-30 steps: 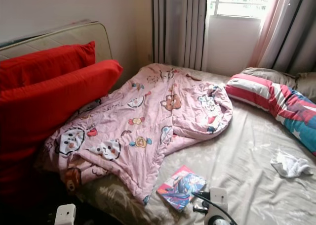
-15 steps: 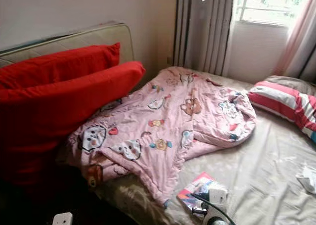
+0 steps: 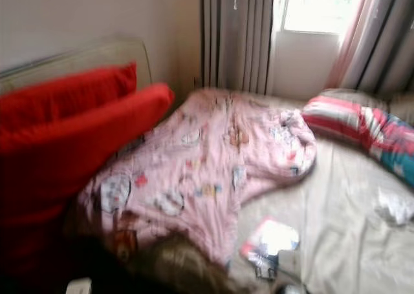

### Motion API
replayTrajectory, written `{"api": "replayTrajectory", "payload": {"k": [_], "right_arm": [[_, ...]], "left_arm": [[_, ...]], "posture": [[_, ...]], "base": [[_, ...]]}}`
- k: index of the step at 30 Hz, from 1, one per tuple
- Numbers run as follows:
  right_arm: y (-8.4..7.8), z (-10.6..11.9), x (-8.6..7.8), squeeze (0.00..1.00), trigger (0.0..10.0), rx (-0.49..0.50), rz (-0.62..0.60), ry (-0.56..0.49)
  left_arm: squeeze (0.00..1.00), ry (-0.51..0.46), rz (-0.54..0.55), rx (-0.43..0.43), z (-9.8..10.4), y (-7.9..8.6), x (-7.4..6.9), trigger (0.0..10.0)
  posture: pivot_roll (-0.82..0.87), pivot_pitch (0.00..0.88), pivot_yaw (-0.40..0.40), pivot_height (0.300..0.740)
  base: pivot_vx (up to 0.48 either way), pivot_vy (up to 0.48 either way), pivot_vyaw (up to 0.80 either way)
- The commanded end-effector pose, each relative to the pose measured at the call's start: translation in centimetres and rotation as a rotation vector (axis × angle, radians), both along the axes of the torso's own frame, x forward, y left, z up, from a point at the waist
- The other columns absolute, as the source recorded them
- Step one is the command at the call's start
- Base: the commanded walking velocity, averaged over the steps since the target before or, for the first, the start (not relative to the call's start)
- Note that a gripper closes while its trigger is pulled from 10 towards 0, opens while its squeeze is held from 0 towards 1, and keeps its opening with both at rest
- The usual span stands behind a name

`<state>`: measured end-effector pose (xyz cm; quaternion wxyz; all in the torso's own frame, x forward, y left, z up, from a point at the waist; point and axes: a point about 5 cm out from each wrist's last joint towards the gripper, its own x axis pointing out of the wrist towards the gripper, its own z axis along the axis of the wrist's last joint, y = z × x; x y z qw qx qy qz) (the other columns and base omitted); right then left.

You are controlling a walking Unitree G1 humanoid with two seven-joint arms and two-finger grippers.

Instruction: Clean up the room

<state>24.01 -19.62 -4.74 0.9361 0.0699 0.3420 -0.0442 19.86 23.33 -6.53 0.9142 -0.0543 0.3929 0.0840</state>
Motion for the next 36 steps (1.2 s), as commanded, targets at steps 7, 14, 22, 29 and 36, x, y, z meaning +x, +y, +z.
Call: {"api": "replayTrajectory", "payload": {"k": [7, 14, 22, 29, 36], "right_arm": [[1.2, 0.6, 1.1, 0.00, 10.0, 0.017, 0.026, -0.034], [1.4, 0.8, 1.3, 0.00, 10.0, 0.002, 0.053, -0.043], [1.5, 1.1, 1.6, 0.00, 10.0, 0.002, 0.061, -0.063], [1.6, 1.2, 1.9, 0.00, 10.0, 0.002, 0.067, -0.070], [1.7, 1.3, 2.0, 0.00, 10.0, 0.006, 0.074, -0.076]], "left_arm": [[0.00, 0.061, 0.008, 0.026, -0.5, 1.5, -1.6, 10.0], [0.00, 0.072, 0.031, 0.037, -0.4, 3.1, -2.5, 10.0], [0.00, 0.081, 0.037, 0.037, -0.4, 3.4, -2.8, 10.0], [0.00, 0.085, 0.038, 0.036, -0.5, 3.2, -2.8, 10.0], [0.00, 0.084, 0.039, 0.036, -0.5, 2.9, -2.6, 10.0]], "posture": [[0.08, 0.000, 0.020, 0.740], [0.09, 0.000, 0.018, 0.740], [0.09, 0.000, 0.015, 0.740], [0.09, 0.000, 0.015, 0.740], [0.09, 0.000, 0.017, 0.740]], "base": [[0.000, 0.436, 0.00], [0.000, 0.417, 0.00], [0.000, 0.415, 0.58], [0.000, 0.397, 0.80], [0.000, 0.386, 0.80]]}}
